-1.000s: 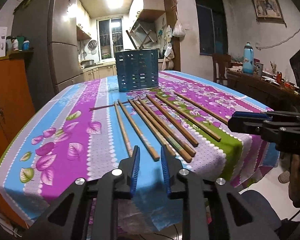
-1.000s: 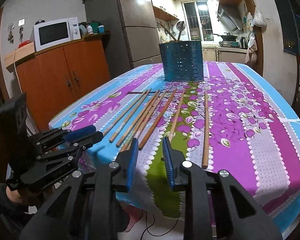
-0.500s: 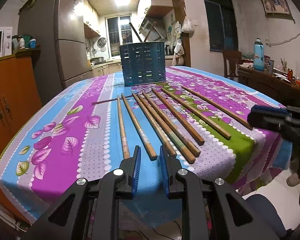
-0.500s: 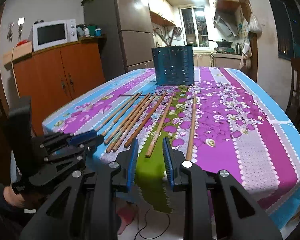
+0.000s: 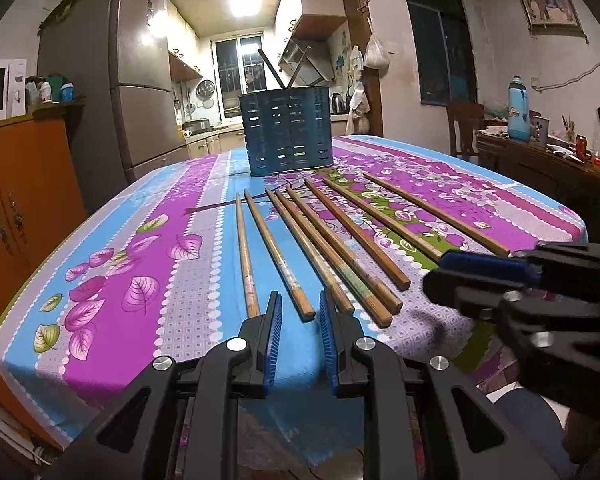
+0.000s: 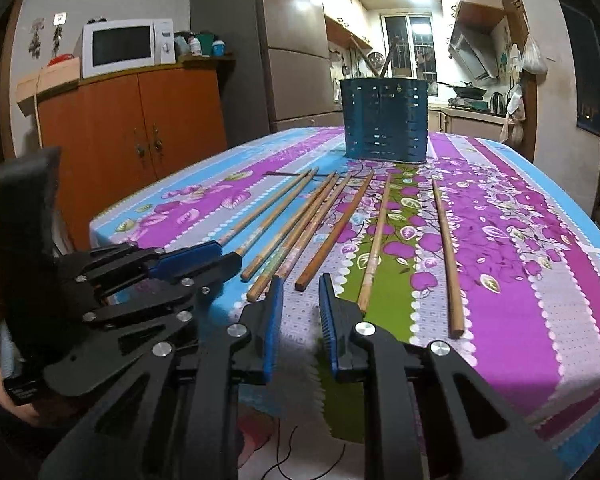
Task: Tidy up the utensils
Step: 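Lower the left gripper onto another chopstick and close while the right gripper grasps one too, then lift the left gripper's chopstick to the blue holder while the right gripper carries its chopstick there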
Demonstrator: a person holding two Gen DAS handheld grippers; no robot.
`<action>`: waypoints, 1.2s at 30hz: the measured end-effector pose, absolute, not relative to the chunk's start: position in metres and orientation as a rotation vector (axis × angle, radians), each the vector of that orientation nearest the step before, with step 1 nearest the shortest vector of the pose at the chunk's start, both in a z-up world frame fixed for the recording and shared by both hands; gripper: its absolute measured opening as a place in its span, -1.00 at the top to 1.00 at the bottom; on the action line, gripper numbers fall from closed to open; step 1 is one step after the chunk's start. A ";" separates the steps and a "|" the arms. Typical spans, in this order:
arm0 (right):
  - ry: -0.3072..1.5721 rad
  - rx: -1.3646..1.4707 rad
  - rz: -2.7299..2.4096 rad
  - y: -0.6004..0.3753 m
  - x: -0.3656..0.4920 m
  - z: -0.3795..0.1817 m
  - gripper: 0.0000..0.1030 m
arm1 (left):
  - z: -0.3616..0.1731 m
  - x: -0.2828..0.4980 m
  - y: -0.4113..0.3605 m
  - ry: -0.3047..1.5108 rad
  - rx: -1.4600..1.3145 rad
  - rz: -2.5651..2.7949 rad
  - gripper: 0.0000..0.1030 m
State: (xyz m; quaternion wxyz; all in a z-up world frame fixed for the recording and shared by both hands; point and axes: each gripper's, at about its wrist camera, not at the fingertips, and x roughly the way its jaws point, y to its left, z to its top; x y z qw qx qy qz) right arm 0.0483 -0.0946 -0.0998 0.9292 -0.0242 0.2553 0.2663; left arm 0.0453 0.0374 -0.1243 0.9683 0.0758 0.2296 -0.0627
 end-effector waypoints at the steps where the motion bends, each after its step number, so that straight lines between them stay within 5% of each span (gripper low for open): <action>1: 0.528 -0.048 0.545 -0.093 0.050 -0.101 0.67 | -0.124 0.045 0.038 0.465 0.152 -0.128 0.59; 27: 0.493 -0.055 0.426 -0.076 0.064 -0.107 0.85 | -0.132 0.046 0.034 0.393 0.153 -0.106 0.58; 36: 0.472 -0.021 0.419 -0.078 0.064 -0.109 0.86 | -0.131 0.045 0.033 0.382 0.127 -0.122 0.80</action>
